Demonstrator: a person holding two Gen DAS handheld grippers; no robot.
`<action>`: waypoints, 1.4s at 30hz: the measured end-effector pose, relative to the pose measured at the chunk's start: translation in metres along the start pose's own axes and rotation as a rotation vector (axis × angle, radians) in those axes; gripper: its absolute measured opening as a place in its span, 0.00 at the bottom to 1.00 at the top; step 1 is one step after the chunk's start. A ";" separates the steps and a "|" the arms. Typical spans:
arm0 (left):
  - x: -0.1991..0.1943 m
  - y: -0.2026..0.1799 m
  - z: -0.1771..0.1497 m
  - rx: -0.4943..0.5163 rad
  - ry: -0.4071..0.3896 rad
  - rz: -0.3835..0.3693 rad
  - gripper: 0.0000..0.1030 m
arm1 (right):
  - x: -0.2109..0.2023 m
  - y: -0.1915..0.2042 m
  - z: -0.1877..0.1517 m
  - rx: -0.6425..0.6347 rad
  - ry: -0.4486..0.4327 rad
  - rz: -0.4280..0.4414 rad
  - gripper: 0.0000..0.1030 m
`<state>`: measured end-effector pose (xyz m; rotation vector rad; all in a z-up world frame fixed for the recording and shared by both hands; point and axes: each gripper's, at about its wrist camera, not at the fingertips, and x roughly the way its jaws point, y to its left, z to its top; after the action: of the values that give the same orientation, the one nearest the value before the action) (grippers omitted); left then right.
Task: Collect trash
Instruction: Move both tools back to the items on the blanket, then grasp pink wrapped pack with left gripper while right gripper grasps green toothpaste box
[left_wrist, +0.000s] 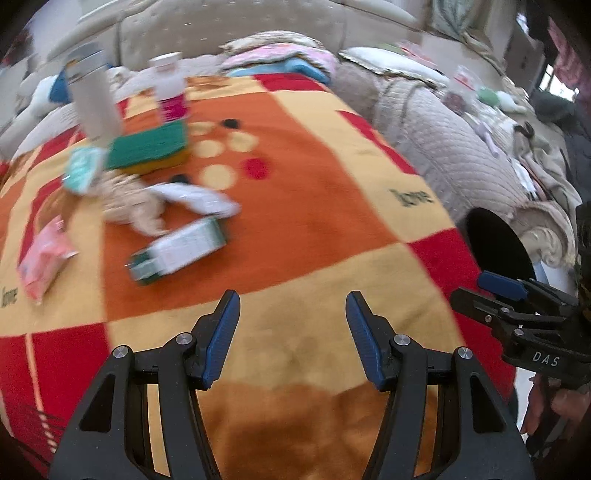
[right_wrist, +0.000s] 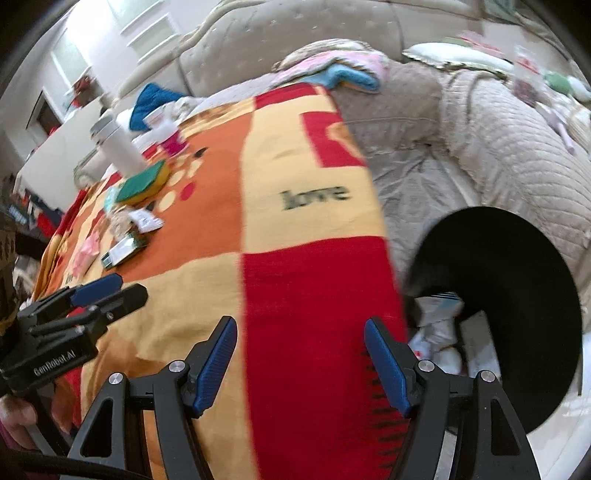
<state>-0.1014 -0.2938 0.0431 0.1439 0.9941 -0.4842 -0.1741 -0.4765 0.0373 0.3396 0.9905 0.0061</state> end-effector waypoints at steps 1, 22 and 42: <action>-0.003 0.012 -0.002 -0.015 -0.003 0.010 0.57 | 0.003 0.008 0.001 -0.012 0.006 0.008 0.67; 0.016 0.141 0.030 -0.266 -0.046 0.065 0.57 | 0.022 0.071 0.023 -0.100 0.032 0.041 0.71; 0.019 0.082 0.002 -0.099 0.051 -0.037 0.54 | 0.016 0.047 0.023 -0.012 0.019 0.058 0.72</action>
<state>-0.0541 -0.2283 0.0198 0.0498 1.0702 -0.4660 -0.1396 -0.4358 0.0486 0.3576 0.9983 0.0681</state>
